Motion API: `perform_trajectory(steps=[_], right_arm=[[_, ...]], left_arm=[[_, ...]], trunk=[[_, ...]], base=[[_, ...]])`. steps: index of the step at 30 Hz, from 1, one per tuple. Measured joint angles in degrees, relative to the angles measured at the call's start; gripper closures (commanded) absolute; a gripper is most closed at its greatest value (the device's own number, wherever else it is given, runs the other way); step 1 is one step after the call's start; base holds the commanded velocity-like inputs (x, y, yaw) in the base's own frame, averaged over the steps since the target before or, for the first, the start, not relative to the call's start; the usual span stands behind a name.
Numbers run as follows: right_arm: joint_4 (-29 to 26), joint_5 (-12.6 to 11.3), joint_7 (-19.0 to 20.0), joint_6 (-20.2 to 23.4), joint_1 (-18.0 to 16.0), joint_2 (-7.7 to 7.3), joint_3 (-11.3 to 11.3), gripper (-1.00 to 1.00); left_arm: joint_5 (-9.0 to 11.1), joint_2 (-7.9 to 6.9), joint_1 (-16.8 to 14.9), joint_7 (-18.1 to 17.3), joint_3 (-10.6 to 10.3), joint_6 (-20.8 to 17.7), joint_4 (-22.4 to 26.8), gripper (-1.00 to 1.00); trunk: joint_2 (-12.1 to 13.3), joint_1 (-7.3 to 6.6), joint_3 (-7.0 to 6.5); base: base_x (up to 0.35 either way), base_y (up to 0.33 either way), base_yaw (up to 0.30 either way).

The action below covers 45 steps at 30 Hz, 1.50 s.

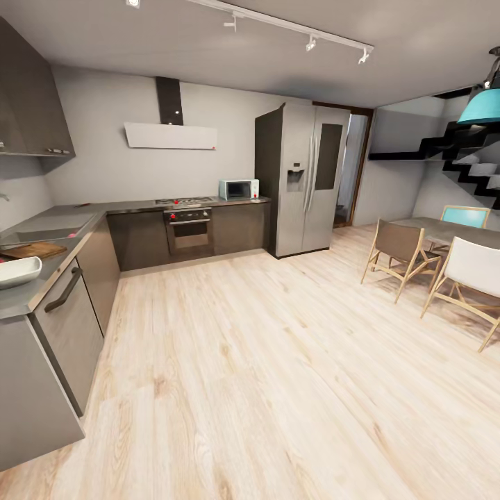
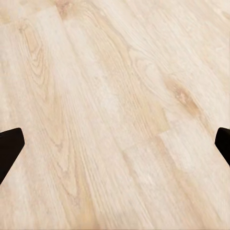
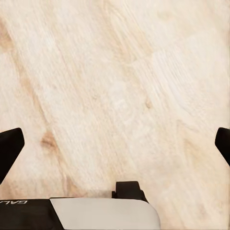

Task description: In the kitchen, take the Vidalia onion out of the sink, dice it on the chopping board with the paring knife, put the diced onion into the bowl on the countertop, then place both the paring knife and the chopping board into the sink.

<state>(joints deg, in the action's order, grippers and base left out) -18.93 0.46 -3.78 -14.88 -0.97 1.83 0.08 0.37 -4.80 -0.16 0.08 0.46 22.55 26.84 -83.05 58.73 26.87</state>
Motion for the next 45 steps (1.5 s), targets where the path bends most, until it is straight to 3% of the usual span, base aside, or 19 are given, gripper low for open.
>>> perform_trajectory(steps=[5, 10, 17, 26, 33, 45], right_arm=[[-0.03, -0.05, -0.94, -0.29, 0.02, 0.05, 0.05, -1.0], [-0.07, -0.06, -1.03, -2.02, 0.01, 0.08, 0.09, -1.0], [-0.5, 0.0, -0.72, -9.22, -0.01, 0.17, 0.43, -1.0], [-3.28, 1.19, -0.48, -12.2, 0.01, 0.25, 4.27, -1.0], [-3.44, 1.23, -0.58, -12.47, 0.0, 0.3, 4.7, -1.0], [-3.29, 1.24, -0.63, -12.44, -0.01, 0.31, 4.7, -1.0]], left_arm=[[0.06, -0.06, 0.0, 0.04, 0.04, 0.13, -1.03, -1.0], [0.15, 0.8, 0.0, 0.11, 0.1, 0.15, -2.56, -1.0], [0.19, 2.52, 0.0, 0.22, 0.24, 0.16, -2.68, -1.0], [0.19, 4.31, 0.0, 0.17, 0.22, 0.16, -1.77, -1.0], [0.2, 3.78, 0.0, 0.2, 0.14, 0.16, -2.6, -1.0], [0.26, 3.45, 0.0, 0.24, 0.34, 0.13, -2.66, -1.0]], trunk=[[0.0, 0.0, 0.0], [0.0, 0.0, 0.0], [0.0, 0.0, 0.0], [0.0, 0.0, 0.0], [0.0, 0.0, 0.0], [-0.01, -0.02, 0.0]], base=[[0.0, 0.0, 0.0], [0.0, 0.0, 0.0], [0.0, 0.0, 0.0], [0.0, 0.0, 0.0], [0.005, -0.037, 0.0], [0.122, -0.262, 0.001]])
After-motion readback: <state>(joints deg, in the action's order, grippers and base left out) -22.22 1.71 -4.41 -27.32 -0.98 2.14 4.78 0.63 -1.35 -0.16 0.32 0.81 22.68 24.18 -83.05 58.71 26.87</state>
